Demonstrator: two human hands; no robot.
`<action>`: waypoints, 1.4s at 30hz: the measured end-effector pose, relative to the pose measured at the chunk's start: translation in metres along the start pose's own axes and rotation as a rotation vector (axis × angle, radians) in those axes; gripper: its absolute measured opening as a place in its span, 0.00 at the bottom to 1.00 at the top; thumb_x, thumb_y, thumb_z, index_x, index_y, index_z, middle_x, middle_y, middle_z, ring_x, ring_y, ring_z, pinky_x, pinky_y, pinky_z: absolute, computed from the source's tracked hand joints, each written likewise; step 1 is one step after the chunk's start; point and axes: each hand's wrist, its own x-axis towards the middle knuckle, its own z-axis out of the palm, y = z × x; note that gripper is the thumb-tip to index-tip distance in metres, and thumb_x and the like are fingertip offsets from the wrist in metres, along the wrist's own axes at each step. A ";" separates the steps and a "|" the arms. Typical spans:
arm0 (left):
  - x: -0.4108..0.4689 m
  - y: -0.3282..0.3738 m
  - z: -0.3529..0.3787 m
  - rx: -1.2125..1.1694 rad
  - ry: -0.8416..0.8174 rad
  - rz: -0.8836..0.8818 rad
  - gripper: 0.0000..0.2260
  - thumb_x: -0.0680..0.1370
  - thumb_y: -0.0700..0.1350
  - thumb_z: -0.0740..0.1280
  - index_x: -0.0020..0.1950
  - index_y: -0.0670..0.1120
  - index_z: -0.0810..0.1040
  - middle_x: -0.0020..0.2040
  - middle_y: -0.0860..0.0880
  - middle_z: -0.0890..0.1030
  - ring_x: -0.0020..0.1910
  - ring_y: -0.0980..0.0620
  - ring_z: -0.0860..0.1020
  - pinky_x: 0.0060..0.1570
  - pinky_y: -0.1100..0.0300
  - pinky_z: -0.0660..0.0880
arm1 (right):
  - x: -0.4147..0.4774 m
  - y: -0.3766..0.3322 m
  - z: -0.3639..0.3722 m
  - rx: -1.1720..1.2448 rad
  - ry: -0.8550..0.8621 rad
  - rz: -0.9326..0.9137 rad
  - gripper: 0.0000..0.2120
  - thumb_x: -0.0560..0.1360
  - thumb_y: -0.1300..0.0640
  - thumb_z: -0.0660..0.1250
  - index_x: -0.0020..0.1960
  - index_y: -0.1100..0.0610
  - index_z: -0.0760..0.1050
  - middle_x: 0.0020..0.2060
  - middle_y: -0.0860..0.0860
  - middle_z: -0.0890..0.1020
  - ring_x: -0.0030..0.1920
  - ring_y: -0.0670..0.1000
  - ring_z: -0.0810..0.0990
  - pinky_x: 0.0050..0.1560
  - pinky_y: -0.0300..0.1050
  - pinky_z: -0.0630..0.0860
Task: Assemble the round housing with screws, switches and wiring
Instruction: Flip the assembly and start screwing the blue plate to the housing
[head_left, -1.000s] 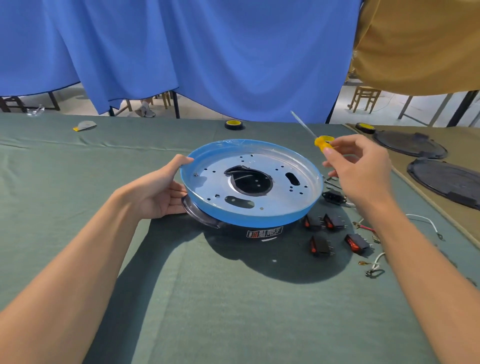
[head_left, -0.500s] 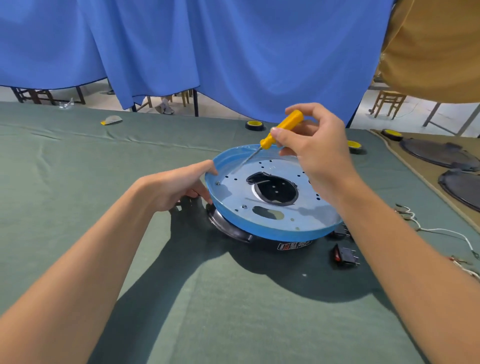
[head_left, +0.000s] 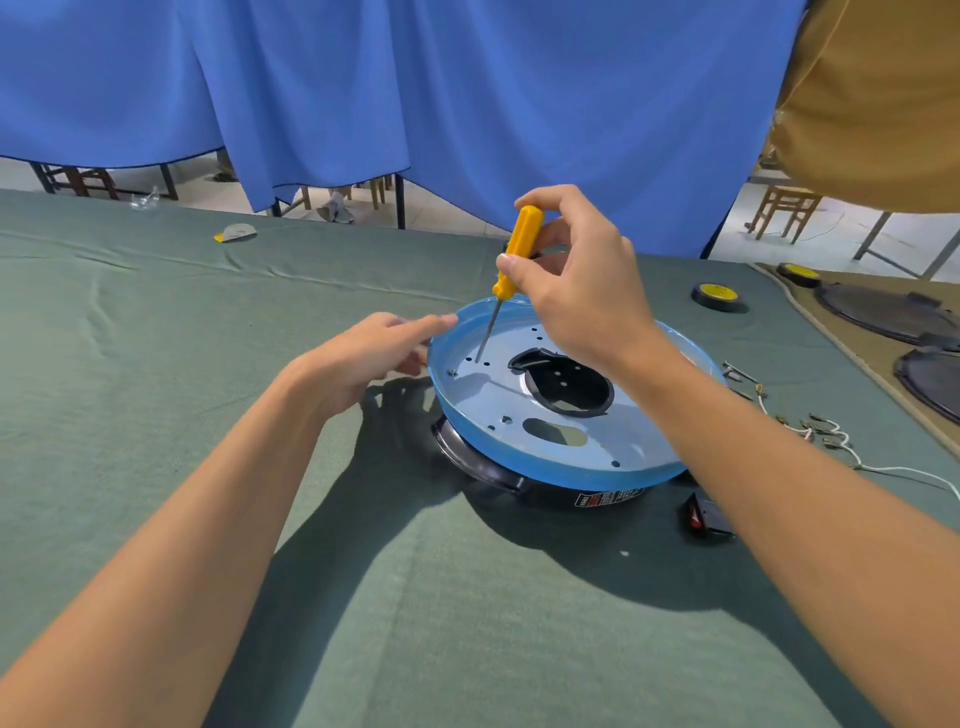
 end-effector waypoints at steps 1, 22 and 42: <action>0.002 0.001 0.002 -0.089 0.020 0.052 0.18 0.77 0.63 0.63 0.53 0.51 0.82 0.51 0.51 0.85 0.54 0.51 0.80 0.60 0.50 0.70 | 0.001 0.000 0.002 -0.009 -0.012 -0.010 0.13 0.74 0.59 0.71 0.57 0.55 0.72 0.42 0.51 0.82 0.43 0.52 0.83 0.52 0.52 0.78; 0.009 -0.008 0.042 -0.485 0.173 0.235 0.15 0.78 0.44 0.63 0.48 0.32 0.81 0.38 0.43 0.82 0.39 0.47 0.78 0.46 0.51 0.73 | 0.007 -0.002 0.016 0.031 -0.115 -0.079 0.15 0.76 0.61 0.68 0.61 0.56 0.71 0.44 0.55 0.80 0.46 0.57 0.83 0.51 0.54 0.80; 0.012 -0.007 0.044 -0.500 0.276 0.238 0.11 0.77 0.43 0.63 0.37 0.40 0.75 0.29 0.45 0.73 0.28 0.51 0.71 0.32 0.58 0.69 | 0.028 -0.013 0.015 -0.131 -0.385 -0.166 0.13 0.75 0.61 0.68 0.58 0.56 0.72 0.43 0.55 0.80 0.45 0.55 0.82 0.52 0.53 0.79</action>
